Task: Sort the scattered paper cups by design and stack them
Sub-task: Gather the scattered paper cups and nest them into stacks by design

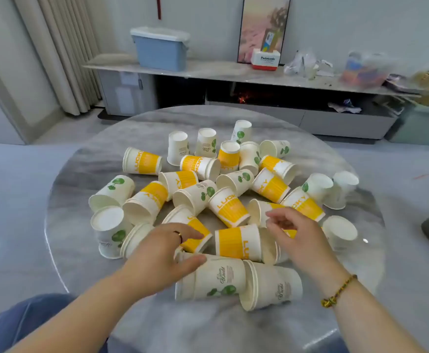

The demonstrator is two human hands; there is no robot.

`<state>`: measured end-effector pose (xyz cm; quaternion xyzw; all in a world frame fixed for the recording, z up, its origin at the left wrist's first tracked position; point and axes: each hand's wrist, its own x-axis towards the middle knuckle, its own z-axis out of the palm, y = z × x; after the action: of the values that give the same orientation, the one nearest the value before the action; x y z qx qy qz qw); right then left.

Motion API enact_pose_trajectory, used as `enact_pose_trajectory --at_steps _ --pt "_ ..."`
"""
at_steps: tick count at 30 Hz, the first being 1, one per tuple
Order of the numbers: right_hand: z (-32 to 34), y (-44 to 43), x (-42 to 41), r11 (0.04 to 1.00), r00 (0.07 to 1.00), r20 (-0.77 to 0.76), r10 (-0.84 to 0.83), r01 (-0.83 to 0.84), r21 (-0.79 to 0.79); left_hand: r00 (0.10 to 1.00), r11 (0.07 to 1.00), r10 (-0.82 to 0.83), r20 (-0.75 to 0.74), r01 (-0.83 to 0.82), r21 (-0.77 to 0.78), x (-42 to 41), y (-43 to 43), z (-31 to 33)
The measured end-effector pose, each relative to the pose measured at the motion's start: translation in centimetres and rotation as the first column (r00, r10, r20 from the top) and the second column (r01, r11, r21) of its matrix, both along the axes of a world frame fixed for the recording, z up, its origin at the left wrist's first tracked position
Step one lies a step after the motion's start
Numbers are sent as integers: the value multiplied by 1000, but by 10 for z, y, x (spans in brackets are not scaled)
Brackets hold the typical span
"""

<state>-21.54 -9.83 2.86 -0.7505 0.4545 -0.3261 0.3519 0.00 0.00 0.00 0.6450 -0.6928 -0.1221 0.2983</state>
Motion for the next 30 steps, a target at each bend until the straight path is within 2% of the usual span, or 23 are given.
enact_pose_trajectory --at_steps 3,6,9,12,18,25,30 --pt "-13 20 -27 997 995 73 -68 65 45 975 996 -93 203 91 20 -17 8 -17" --pt "-23 30 -41 997 993 99 -60 55 59 896 996 -48 442 75 -43 -26 8 -27" --pt "-24 30 -48 999 1000 23 -18 17 42 849 996 -41 526 79 -49 -28 10 -32" --pt "-27 33 -52 999 984 -170 53 -52 11 847 998 -50 530 63 -7 -30 10 -32" --pt "-24 32 -60 996 944 -319 87 -75 47 849 999 -39 527 49 -5 -31 11 -30" --pt "-31 36 -55 973 789 -577 213 -115 202 844 996 -18 535 61 -62 -29 11 -35" --pt "-34 35 -47 966 762 -602 239 -123 227 826 997 -63 560 81 -6 -30 8 -34"
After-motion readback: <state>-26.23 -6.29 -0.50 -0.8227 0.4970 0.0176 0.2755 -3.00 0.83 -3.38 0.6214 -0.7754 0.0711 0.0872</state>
